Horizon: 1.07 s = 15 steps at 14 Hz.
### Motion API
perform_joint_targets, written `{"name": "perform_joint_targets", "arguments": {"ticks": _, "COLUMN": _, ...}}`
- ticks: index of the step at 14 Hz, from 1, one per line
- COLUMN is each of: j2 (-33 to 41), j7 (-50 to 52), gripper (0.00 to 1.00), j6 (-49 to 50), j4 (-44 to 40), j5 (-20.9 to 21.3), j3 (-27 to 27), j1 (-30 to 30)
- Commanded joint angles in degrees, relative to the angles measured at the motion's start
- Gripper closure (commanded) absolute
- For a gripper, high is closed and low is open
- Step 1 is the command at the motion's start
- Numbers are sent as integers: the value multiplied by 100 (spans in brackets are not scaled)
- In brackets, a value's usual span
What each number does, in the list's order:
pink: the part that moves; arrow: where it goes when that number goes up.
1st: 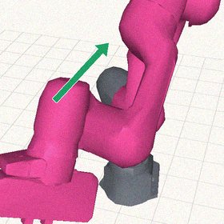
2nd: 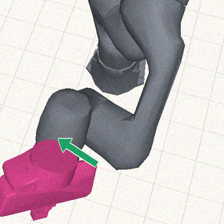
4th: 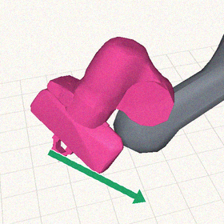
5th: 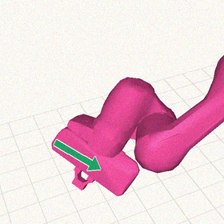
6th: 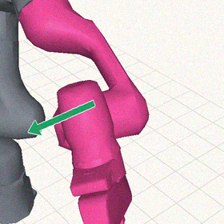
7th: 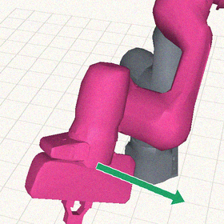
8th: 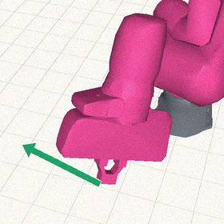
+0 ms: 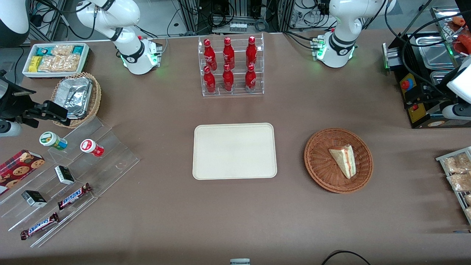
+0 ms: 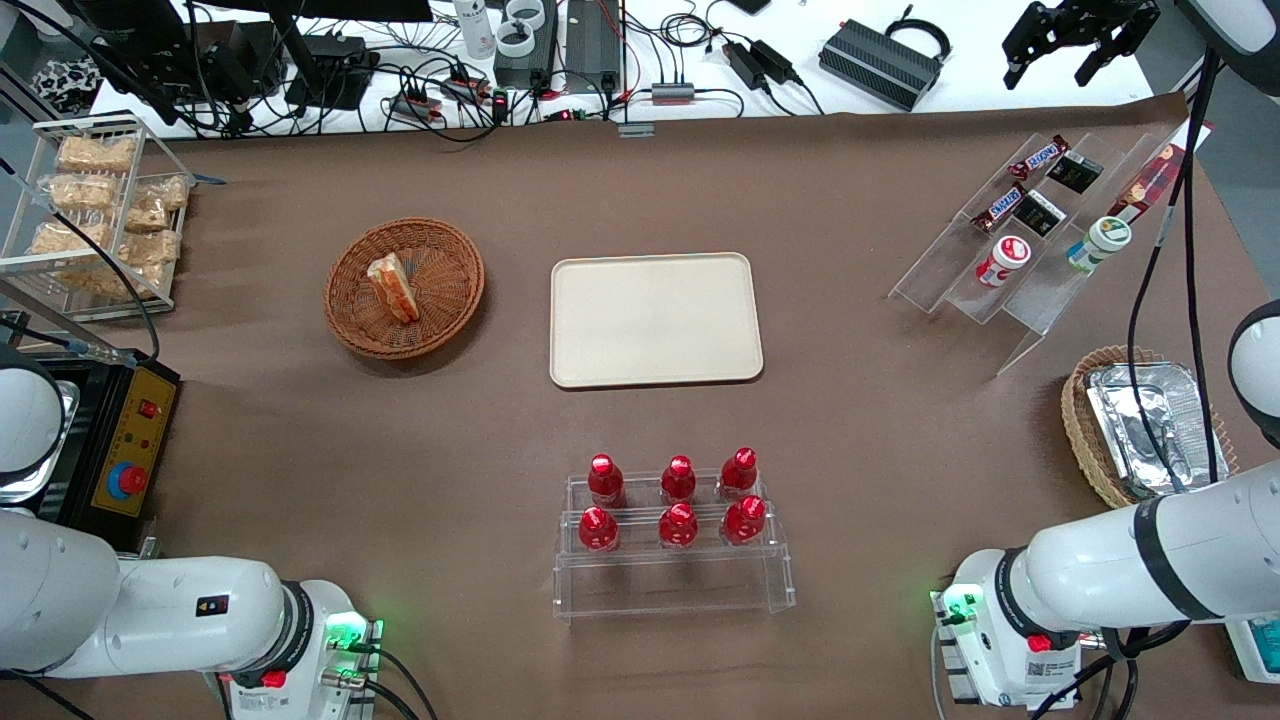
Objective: Place sandwich from basket to tray
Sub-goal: 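Lower the open left gripper over the wrapped sandwich in the wicker basket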
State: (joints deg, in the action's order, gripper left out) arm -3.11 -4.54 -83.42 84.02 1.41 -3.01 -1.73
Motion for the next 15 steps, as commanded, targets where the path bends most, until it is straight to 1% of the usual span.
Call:
{"name": "perform_joint_targets", "arguments": {"ticks": 1, "j2": 3, "j7": -83, "gripper": 0, "j6": 133, "j4": -149, "j5": -71, "j3": -68, "j1": -82}}
{"name": "perform_joint_targets", "arguments": {"ticks": 3, "j2": -93, "j7": -65, "gripper": 0, "j6": 98, "j4": -88, "j5": -19, "j3": -68, "j1": -64}}
{"name": "perform_joint_targets", "arguments": {"ticks": 5, "j2": -434, "j7": 363, "gripper": 0, "j6": -33, "j4": 26, "j5": -1, "j3": -68, "j1": -38}}
{"name": "perform_joint_targets", "arguments": {"ticks": 6, "j2": -497, "j7": 566, "gripper": 0, "j6": -304, "j4": 227, "j5": -10, "j3": -68, "j1": 14}}
{"name": "perform_joint_targets", "arguments": {"ticks": 9, "j2": -524, "j7": 2110, "gripper": 0, "j6": -1664, "j4": 1272, "j5": -1, "j3": -68, "j1": 146}}
{"name": "perform_joint_targets", "arguments": {"ticks": 10, "j2": -602, "j7": 2471, "gripper": 0, "j6": -2104, "j4": 1580, "j5": -1, "j3": -68, "j1": 208}}
{"name": "perform_joint_targets", "arguments": {"ticks": 13, "j2": -778, "j7": 3316, "gripper": 0, "j6": -3361, "j4": 2389, "j5": -10, "j3": -68, "j1": 348}}
{"name": "perform_joint_targets", "arguments": {"ticks": 15, "j2": -1050, "j7": 3748, "gripper": 0, "j6": -3952, "j4": 2619, "j5": 25, "j3": -68, "j1": 550}}
